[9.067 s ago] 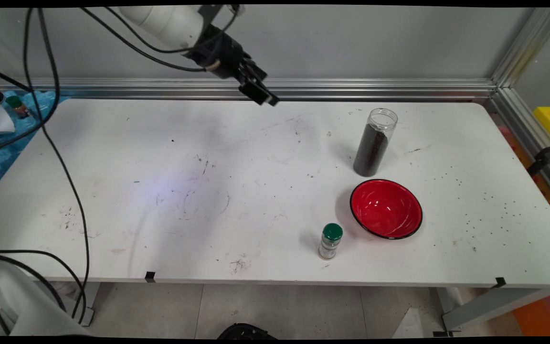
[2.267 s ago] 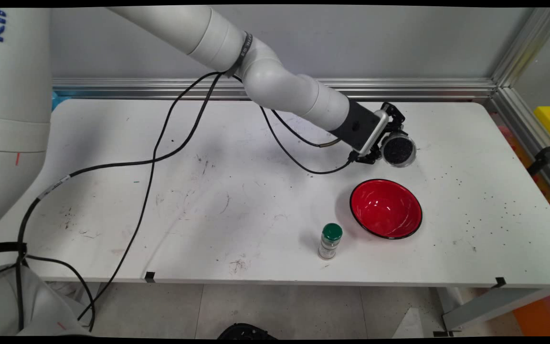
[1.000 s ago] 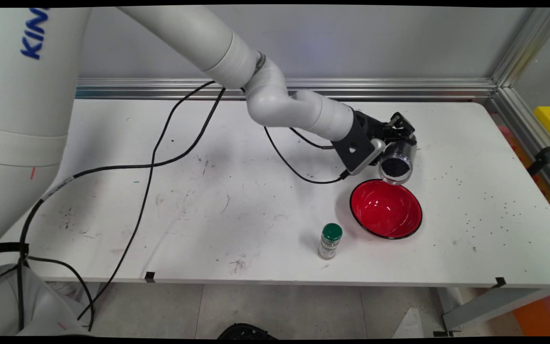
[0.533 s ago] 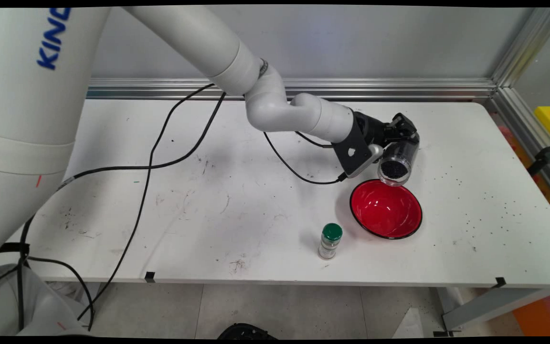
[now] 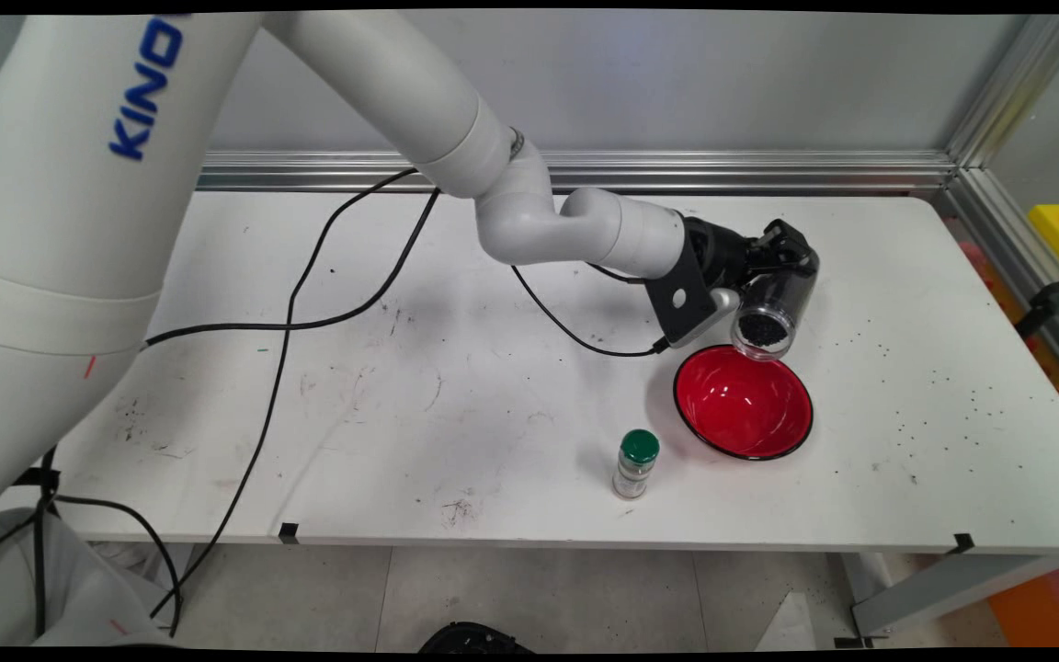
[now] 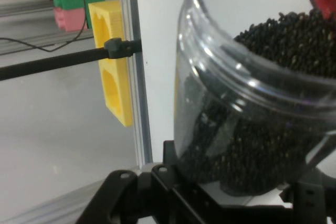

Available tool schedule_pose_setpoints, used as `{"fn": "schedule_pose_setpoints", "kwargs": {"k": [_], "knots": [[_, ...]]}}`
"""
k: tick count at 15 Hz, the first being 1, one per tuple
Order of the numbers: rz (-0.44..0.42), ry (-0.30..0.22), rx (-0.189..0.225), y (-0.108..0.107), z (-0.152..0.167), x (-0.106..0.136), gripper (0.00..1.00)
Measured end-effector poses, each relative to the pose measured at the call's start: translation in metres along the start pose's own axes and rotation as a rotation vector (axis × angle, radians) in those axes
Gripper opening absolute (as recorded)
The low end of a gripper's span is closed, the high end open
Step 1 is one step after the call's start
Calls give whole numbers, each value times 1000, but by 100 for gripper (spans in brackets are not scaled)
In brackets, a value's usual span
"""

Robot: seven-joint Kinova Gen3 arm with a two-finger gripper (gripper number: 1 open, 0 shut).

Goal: Pour the black seasoning powder in the red bowl

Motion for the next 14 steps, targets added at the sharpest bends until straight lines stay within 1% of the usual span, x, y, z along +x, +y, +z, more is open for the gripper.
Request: {"fn": "schedule_pose_setpoints", "kwargs": {"k": [6, 14], "knots": [[52, -15, 22, 0, 1, 3, 0], [173, -34, 53, -1, 3, 6, 0]]}}
